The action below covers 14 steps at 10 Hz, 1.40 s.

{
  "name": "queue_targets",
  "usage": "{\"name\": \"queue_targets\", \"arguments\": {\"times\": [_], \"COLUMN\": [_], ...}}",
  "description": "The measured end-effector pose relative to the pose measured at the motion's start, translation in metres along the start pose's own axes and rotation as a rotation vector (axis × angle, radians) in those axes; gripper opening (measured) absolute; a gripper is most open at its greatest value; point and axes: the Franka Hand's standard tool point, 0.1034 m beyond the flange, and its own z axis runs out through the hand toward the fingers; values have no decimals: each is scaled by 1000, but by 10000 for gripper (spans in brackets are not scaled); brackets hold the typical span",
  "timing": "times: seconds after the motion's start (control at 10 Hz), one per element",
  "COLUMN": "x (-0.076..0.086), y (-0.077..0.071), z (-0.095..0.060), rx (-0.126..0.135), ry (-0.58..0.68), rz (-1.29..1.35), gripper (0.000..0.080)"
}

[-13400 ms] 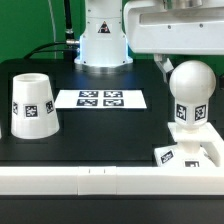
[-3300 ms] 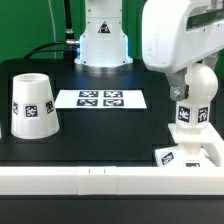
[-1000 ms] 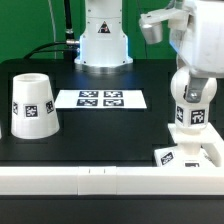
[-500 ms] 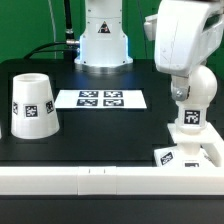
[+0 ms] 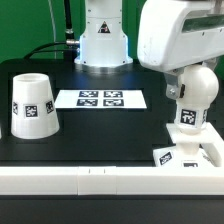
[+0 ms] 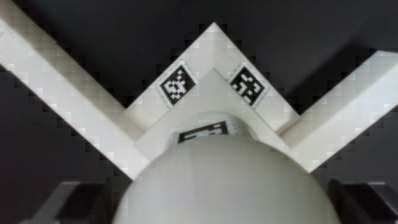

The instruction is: Assemble lamp

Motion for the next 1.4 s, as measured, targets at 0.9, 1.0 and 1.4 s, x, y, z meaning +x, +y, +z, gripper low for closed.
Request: {"name": "queue_targets", "arguments": {"times": [0.9,1.0,1.4], "x": [2,3,3], "y": [-4,-5,-5], "z": [1,1,1], "rx": [107,109,165], "ry": [8,5,-5], "rz": [782,852,1182], "gripper": [577,577,577]}}
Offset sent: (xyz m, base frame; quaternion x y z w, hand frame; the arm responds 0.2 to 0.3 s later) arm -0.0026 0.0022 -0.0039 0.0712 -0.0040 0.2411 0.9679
